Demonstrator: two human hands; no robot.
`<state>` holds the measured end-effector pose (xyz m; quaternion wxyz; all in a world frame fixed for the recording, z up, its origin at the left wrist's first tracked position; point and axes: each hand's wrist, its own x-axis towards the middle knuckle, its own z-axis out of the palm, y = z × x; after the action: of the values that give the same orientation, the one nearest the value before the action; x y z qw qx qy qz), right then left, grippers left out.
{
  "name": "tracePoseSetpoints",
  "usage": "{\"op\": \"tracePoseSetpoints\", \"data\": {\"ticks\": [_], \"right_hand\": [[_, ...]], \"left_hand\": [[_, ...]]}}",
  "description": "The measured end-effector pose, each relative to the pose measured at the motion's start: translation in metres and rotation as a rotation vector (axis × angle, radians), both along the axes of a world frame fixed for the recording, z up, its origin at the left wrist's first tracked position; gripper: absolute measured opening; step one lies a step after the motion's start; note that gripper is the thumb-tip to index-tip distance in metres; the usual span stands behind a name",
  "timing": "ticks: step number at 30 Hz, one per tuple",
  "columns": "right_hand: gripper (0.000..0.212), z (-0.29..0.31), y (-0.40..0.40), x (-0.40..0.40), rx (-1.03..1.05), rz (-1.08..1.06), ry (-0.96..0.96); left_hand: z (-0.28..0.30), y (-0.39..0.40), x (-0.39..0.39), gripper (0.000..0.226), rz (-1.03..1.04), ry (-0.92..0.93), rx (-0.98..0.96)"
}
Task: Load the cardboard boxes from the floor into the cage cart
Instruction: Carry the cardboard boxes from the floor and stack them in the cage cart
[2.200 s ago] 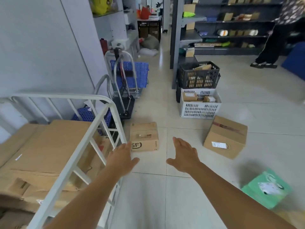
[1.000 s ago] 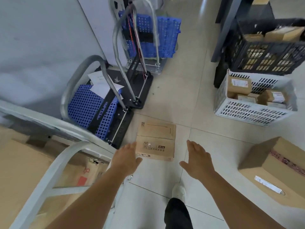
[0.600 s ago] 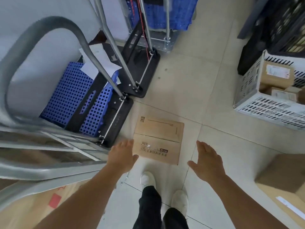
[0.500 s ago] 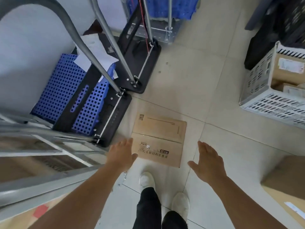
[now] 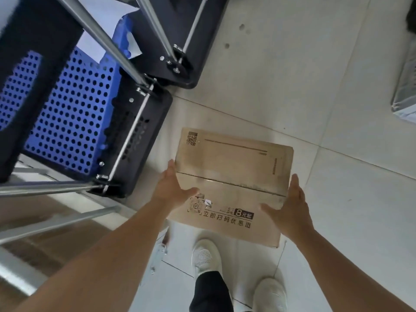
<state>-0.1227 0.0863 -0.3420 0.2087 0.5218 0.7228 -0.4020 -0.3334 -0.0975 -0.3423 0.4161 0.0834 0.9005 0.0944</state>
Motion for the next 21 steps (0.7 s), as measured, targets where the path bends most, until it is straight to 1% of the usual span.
{"op": "tracePoseSetpoints", "data": {"ticks": [2,5,8,11,15,17,19,21], "right_hand": [[0.123,-0.012,-0.002,-0.001,-0.049,-0.097,0.038],[0.120,-0.028,-0.003,0.002,-0.073,-0.194,0.107],[0.115,-0.027,-0.005,0.003,-0.073,-0.218,0.156],[0.103,-0.017,-0.003,0.006,-0.075,-0.220,0.169],[0.085,0.018,0.004,0.014,-0.058,-0.209,0.190],[0.083,0.043,0.010,0.020,-0.052,-0.214,0.201],[0.085,0.072,0.017,0.026,-0.049,-0.226,0.217],[0.078,0.106,0.024,0.032,-0.035,-0.235,0.227]], "left_hand": [[-0.016,-0.003,0.001,0.109,0.060,-0.007,0.053],[-0.028,-0.007,0.003,0.112,0.152,-0.008,0.126],[-0.030,-0.009,0.006,0.113,0.209,-0.003,0.168],[-0.016,-0.009,0.017,0.111,0.243,0.002,0.170],[0.017,-0.007,0.036,0.114,0.288,0.026,0.180],[0.041,-0.003,0.047,0.116,0.306,0.031,0.187],[0.068,0.003,0.057,0.117,0.319,0.044,0.189],[0.099,0.009,0.067,0.114,0.321,0.070,0.204]]}}
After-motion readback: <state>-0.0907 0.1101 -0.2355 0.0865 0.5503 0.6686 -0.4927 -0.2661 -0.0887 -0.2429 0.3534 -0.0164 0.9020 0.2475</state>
